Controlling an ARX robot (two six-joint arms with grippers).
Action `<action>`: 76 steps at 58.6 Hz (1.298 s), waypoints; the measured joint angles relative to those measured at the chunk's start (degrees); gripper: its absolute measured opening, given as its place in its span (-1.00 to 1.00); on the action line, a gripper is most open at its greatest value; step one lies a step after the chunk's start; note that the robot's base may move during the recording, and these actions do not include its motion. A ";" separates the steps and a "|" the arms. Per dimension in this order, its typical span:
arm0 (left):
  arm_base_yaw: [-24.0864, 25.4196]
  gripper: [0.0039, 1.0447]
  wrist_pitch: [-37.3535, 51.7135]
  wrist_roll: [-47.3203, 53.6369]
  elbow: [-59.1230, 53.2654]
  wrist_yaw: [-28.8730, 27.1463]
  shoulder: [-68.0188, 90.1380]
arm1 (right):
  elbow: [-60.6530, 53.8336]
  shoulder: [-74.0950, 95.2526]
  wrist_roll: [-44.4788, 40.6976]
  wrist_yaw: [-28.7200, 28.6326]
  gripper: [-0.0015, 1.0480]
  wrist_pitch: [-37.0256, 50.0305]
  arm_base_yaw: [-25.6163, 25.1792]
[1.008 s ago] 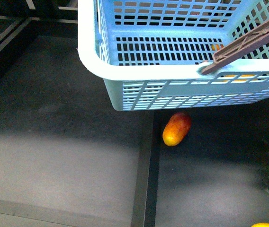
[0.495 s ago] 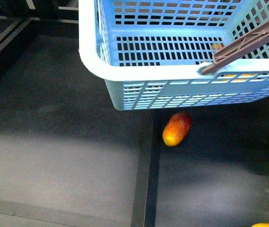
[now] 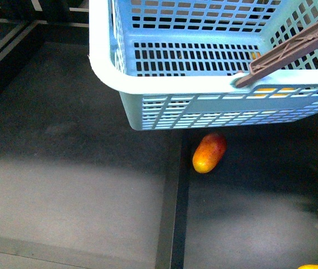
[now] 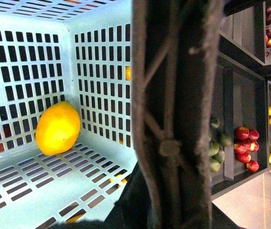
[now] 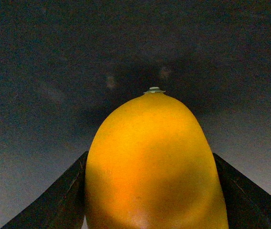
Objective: Pick lemon and mango into basket
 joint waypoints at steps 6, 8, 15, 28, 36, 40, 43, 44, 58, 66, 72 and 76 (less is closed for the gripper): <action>-0.02 -0.92 0.00 -0.02 0.00 0.09 0.00 | -5.62 -12.31 0.07 -4.83 0.22 -1.44 -5.95; -0.02 -0.92 0.00 -0.02 0.00 0.11 0.00 | -6.67 -15.67 0.48 -6.14 0.22 -2.27 -7.45; 0.00 -0.92 -0.02 -0.02 0.00 0.17 0.00 | -9.14 -28.98 4.63 -10.36 0.21 -6.51 -13.03; -0.02 -0.92 0.00 -0.02 0.00 0.04 0.00 | -11.17 -48.39 18.45 -10.34 0.21 -13.94 -11.04; -0.04 -0.92 0.00 -0.02 0.00 0.17 0.00 | -12.59 -56.04 27.74 -8.85 0.20 -14.58 -5.01; -0.02 -0.92 0.00 -0.02 0.00 0.15 0.00 | -12.70 -58.95 32.28 -7.02 0.20 -14.58 -1.05; 0.00 -0.92 0.00 -0.02 0.00 0.11 0.00 | -12.63 -60.46 36.65 -4.85 0.20 -14.56 2.45; 0.00 -0.92 0.00 -0.02 0.00 0.11 0.00 | -12.63 -60.65 37.05 -4.63 0.20 -14.53 3.17; 0.00 -0.92 0.00 -0.02 0.00 0.11 0.00 | -7.96 -58.93 47.21 4.42 0.20 -13.14 17.44; 0.00 -0.92 -0.02 -0.02 0.00 0.11 0.00 | -1.62 -54.01 49.07 10.12 0.20 -12.46 23.93; 0.00 -0.92 0.00 0.00 0.00 0.11 0.00 | 2.84 -49.35 49.05 13.38 0.20 -12.81 27.85; 0.00 -0.92 0.00 0.00 0.00 0.13 0.00 | 4.87 -46.49 47.36 15.45 0.22 -12.79 29.97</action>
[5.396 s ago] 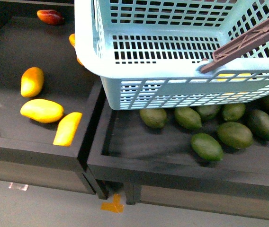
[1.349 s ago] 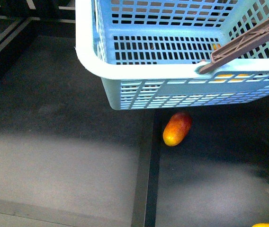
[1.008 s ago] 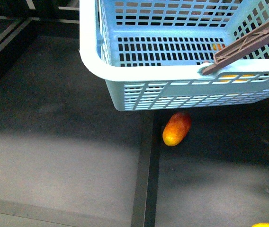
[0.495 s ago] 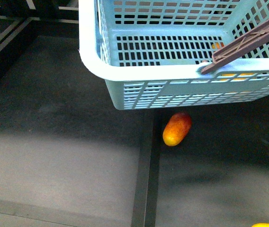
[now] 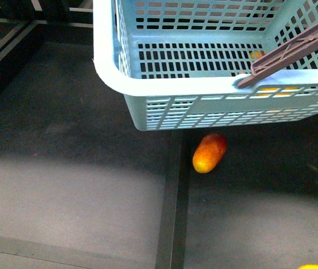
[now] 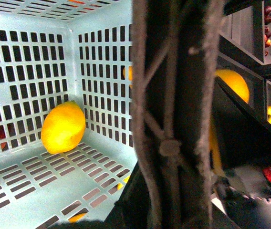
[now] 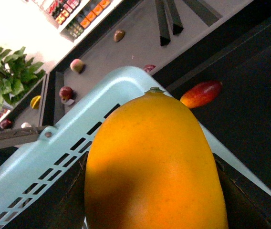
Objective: Pick lemon and mango into basket
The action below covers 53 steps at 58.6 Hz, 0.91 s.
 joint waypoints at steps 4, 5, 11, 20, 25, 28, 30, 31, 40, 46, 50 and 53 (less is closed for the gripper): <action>0.00 -0.92 0.00 -0.02 0.00 0.00 0.00 | 0.59 1.95 -2.19 1.57 0.43 0.24 1.40; 0.00 -0.92 0.00 -0.02 0.00 0.00 0.00 | 0.59 2.19 -2.34 1.73 0.47 0.28 1.57; -0.02 -0.92 -0.02 -0.02 0.00 0.00 0.00 | -0.26 2.45 -4.26 2.05 0.79 0.90 1.64; 0.00 -0.92 -0.02 -0.07 0.00 -0.35 0.02 | -7.65 -8.44 -10.23 0.13 0.83 -0.98 -1.90; 0.00 -0.92 -0.02 0.00 0.00 -0.28 0.02 | -13.99 -17.09 -17.00 -5.01 0.71 1.51 -5.86; 0.04 -0.92 -0.02 -0.09 0.00 -0.20 0.02 | -21.24 -24.02 -26.03 -11.34 0.48 10.71 -8.37; 0.07 -0.92 -0.02 -0.11 0.00 -0.22 0.02 | -25.38 -27.93 -30.88 -12.48 0.32 14.03 -8.52; 0.07 -0.92 -0.02 -0.11 0.00 -0.22 0.04 | -26.73 -29.09 -32.24 -12.74 0.25 14.73 -8.50; -0.15 -0.92 -0.02 -0.24 0.00 0.07 0.07 | -38.03 -35.32 -37.88 -9.60 -0.52 16.74 -4.76; -0.15 -0.92 -0.02 -0.20 0.00 0.04 0.07 | -41.05 -38.91 -38.45 -9.03 -0.89 17.00 -4.61; -0.17 -0.92 -0.02 -0.17 0.00 -0.04 0.07 | -43.63 -41.79 -38.86 -9.09 -0.97 16.81 -4.57; -0.13 -0.92 -0.02 -0.20 0.00 -0.11 0.09 | -45.37 -44.11 -38.88 -9.07 -0.97 16.13 -4.55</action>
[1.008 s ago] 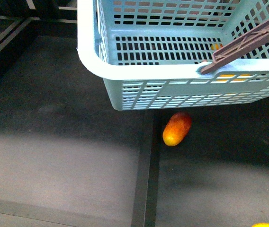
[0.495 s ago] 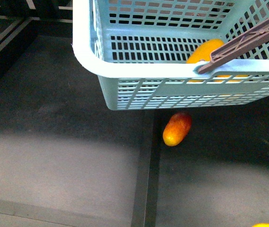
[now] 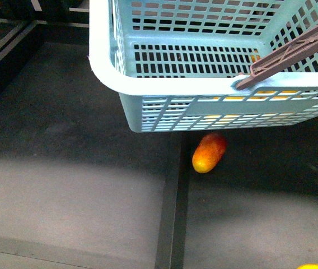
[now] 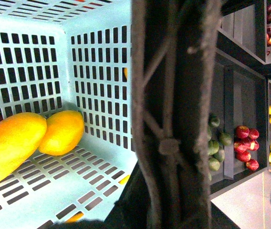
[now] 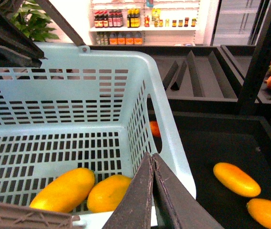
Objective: Pick lemon and mango into basket
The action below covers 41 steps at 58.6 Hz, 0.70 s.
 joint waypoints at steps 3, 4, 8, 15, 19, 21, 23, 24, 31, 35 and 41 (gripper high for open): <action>0.00 -0.92 0.00 0.02 0.00 -0.04 0.00 | -1.33 -2.08 0.00 0.00 -0.97 -0.79 0.00; 0.00 -0.92 0.00 0.04 0.00 -0.04 0.00 | -1.66 -2.67 0.00 0.00 -0.97 -1.07 0.00; -0.02 -0.92 0.00 0.04 0.00 0.00 0.00 | -3.13 -5.62 0.02 0.00 -0.97 -2.47 0.00; -0.02 -0.92 0.00 0.02 0.00 0.13 0.00 | -4.90 -10.03 0.02 0.00 -0.97 -5.25 0.00; -0.02 -0.92 0.00 0.02 0.00 0.13 0.00 | -5.49 -12.15 0.00 0.00 -0.97 -6.67 0.00; -0.02 -0.92 0.00 0.02 0.00 0.13 0.00 | -5.75 -13.05 0.00 0.00 -0.97 -7.26 0.00; -0.02 -0.92 0.00 0.02 0.00 0.13 0.00 | -6.01 -13.92 0.00 0.00 -0.97 -7.87 0.00; -0.02 -0.92 0.00 0.02 0.00 0.13 0.00 | -6.16 -14.51 0.00 0.00 -0.97 -8.31 0.00; 0.02 -0.92 0.00 0.02 0.00 -0.02 -0.02 | -7.56 -17.14 0.02 0.00 -0.97 -9.25 0.00; 0.04 -0.92 0.00 0.09 0.00 -0.11 0.00 | -8.13 -18.25 -0.04 0.20 -0.97 -9.05 0.02; 0.04 -0.92 0.00 0.04 0.00 -0.02 0.00 | -8.13 -21.70 -0.02 0.00 -0.97 -12.31 0.02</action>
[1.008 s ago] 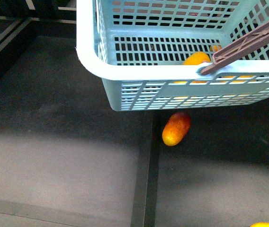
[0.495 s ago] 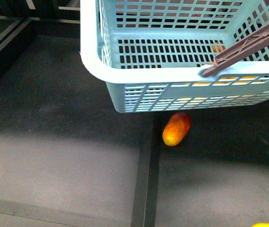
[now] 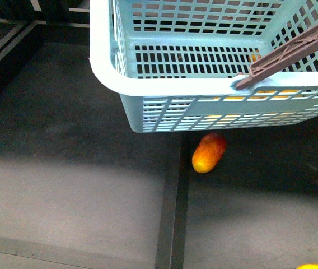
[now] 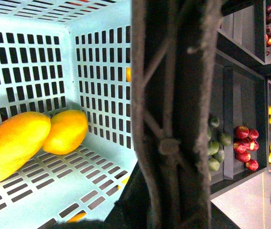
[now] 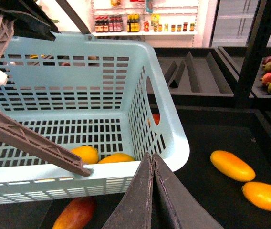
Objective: Pick lemon and mango into basket
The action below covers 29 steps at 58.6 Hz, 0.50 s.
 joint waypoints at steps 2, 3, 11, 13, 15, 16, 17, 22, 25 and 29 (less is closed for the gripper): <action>0.00 -0.92 0.00 -0.02 0.00 0.02 0.00 | 0.00 -1.55 0.00 0.02 -0.97 -1.33 0.00; 0.00 -0.92 0.00 -0.02 0.00 0.09 0.00 | 0.00 -2.34 0.00 0.02 -0.97 -2.12 0.00; 0.00 -0.92 0.00 -0.02 0.00 0.13 0.00 | 0.00 -5.55 0.00 0.02 -0.97 -5.29 0.04; 0.00 -0.92 0.00 -0.02 0.00 0.13 0.00 | 0.00 -6.27 0.00 0.02 -0.97 -5.97 0.07; 0.00 -0.92 0.00 -0.02 0.00 0.13 0.00 | 0.00 -6.93 0.00 0.02 -0.97 -6.62 0.07; 0.00 -0.92 0.00 -0.04 0.00 0.13 0.00 | 0.00 -7.34 0.00 0.02 -0.97 -7.06 0.07; 0.00 -0.92 0.00 -0.04 0.00 0.11 0.00 | 0.00 -7.54 0.00 0.02 -0.97 -7.26 0.07; 0.00 -0.92 0.00 0.00 0.00 0.09 0.00 | 0.00 -9.07 0.00 0.02 -0.97 -8.74 0.07; 0.00 -0.92 0.00 -0.02 0.00 0.09 0.00 | 0.00 -10.14 0.00 0.02 -0.97 -9.86 0.07; 0.00 -0.92 0.00 -0.02 0.00 0.09 0.00 | 0.00 -11.15 0.00 0.02 -0.97 -10.88 0.07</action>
